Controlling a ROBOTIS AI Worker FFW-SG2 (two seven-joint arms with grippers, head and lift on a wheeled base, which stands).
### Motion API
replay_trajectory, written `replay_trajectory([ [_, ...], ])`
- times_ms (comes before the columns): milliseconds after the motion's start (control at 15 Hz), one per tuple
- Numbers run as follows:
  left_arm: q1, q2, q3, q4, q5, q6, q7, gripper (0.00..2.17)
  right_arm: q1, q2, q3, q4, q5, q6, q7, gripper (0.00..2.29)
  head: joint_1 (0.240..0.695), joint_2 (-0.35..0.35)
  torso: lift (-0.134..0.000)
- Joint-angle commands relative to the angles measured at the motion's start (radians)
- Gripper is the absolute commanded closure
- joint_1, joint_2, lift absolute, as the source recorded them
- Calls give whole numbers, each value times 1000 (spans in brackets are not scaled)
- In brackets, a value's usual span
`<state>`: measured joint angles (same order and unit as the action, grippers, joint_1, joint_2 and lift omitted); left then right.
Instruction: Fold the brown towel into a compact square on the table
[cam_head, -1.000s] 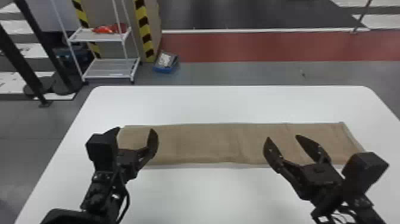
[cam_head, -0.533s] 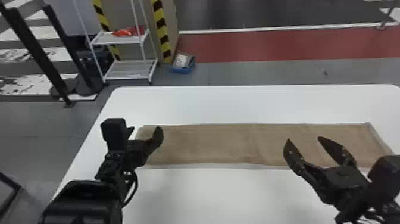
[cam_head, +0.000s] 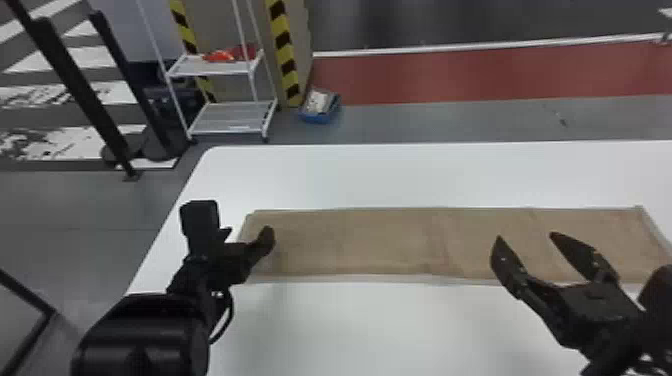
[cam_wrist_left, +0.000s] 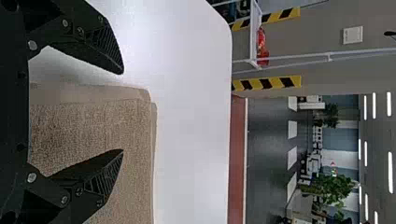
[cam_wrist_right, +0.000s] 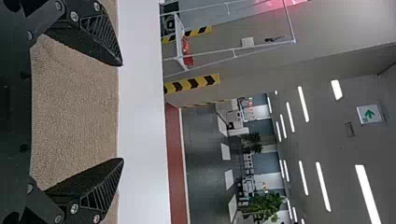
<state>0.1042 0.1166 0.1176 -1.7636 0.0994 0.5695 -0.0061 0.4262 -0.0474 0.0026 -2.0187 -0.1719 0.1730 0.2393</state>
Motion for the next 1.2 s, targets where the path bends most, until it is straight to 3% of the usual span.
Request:
replay_trajectory([
  [0, -3, 0, 25, 15, 5, 1, 0, 333, 3, 0, 2, -2, 2, -2, 0, 171, 695, 164, -118],
  [533, -20, 0, 37, 21, 25, 47, -29, 458, 6, 0, 2, 12, 9, -2, 0, 171, 695, 187, -118],
  [733, -24, 0, 39, 21, 29, 50, -44, 1021, 3, 0, 1, 17, 9, -2, -2, 171, 695, 179, -118],
  [1133, -38, 0, 42, 21, 28, 120, -51, 981, 12, 0, 4, 9, 6, -8, 0, 171, 695, 177, -118],
])
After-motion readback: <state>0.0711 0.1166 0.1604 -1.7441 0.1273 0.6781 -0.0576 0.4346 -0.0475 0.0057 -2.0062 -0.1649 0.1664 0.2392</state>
